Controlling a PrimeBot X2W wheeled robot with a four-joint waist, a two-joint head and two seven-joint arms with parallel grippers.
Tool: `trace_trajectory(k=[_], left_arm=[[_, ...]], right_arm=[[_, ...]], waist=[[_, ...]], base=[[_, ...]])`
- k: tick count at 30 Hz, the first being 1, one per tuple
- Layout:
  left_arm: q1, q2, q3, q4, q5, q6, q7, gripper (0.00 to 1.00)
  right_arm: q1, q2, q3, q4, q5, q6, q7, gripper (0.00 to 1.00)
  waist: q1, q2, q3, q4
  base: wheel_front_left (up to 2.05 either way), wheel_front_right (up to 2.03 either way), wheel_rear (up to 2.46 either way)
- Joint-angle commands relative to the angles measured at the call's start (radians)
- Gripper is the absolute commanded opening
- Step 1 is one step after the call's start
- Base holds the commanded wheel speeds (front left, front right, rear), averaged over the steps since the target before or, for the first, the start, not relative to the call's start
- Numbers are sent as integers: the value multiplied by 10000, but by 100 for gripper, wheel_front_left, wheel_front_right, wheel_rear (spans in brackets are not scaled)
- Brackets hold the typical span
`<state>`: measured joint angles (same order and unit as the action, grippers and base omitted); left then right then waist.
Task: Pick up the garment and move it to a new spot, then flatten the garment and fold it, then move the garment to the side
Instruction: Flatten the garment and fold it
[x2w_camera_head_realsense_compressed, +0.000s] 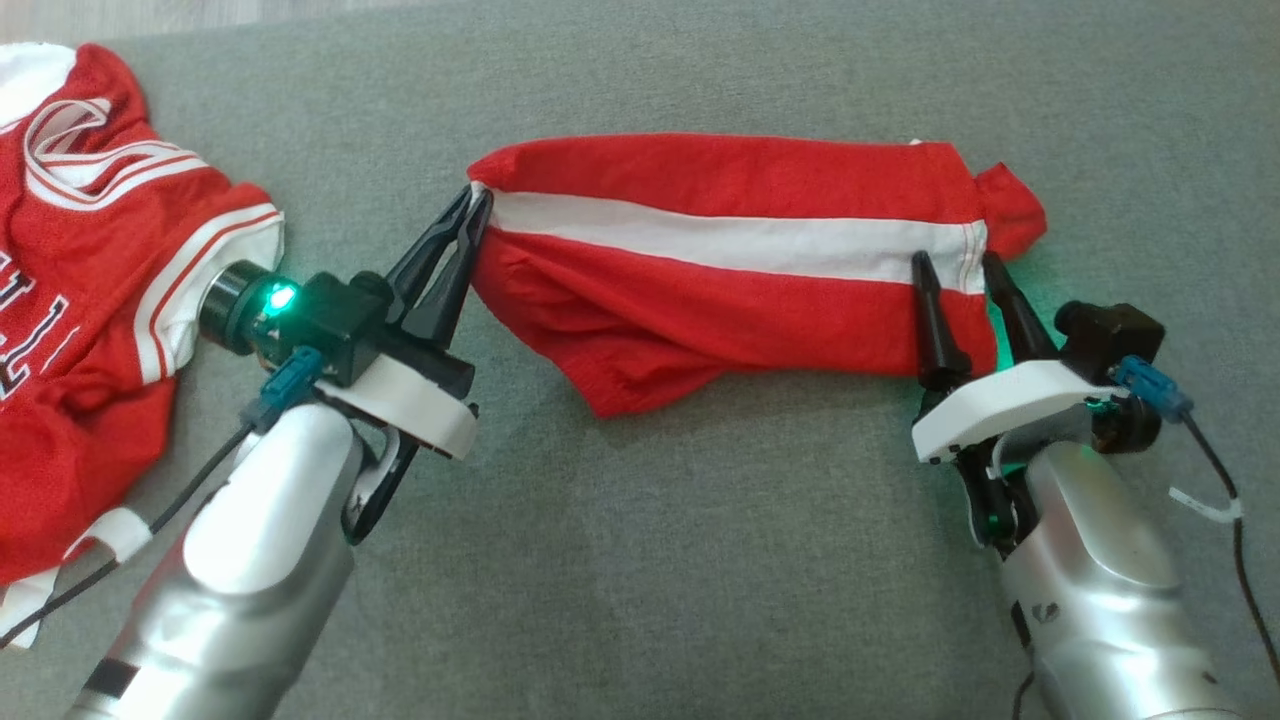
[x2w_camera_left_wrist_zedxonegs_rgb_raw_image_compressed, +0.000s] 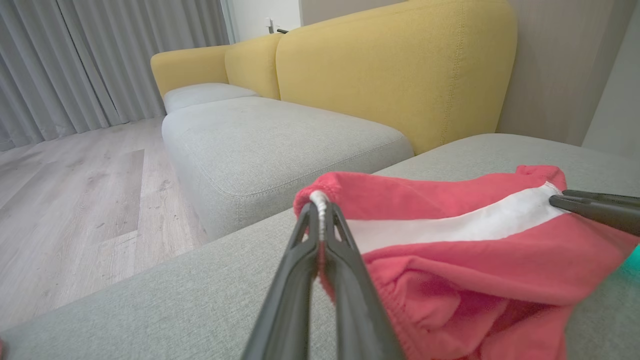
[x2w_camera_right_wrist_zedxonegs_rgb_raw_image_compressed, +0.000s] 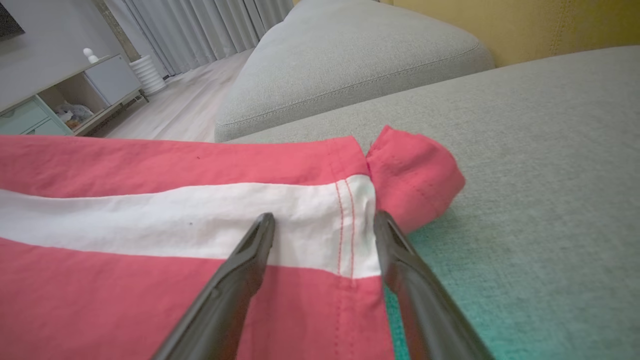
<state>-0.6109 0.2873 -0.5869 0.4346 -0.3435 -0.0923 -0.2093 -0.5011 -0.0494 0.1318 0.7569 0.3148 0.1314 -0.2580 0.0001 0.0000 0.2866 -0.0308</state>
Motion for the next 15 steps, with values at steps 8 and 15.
trace_trajectory(k=[8,15], left_arm=[[-558,135,162,-63,-32,3,-135,0],[-521,141,97,152,-23,38,-247,0]], right_arm=[[-492,-52,36,328,-163,-7,-38,100],[-519,-37,337,310,180,-7,-38,0]], waist=[[-1,0,-8,92],[-1,0,-230,92]], base=[[0,0,0],[0,0,0]])
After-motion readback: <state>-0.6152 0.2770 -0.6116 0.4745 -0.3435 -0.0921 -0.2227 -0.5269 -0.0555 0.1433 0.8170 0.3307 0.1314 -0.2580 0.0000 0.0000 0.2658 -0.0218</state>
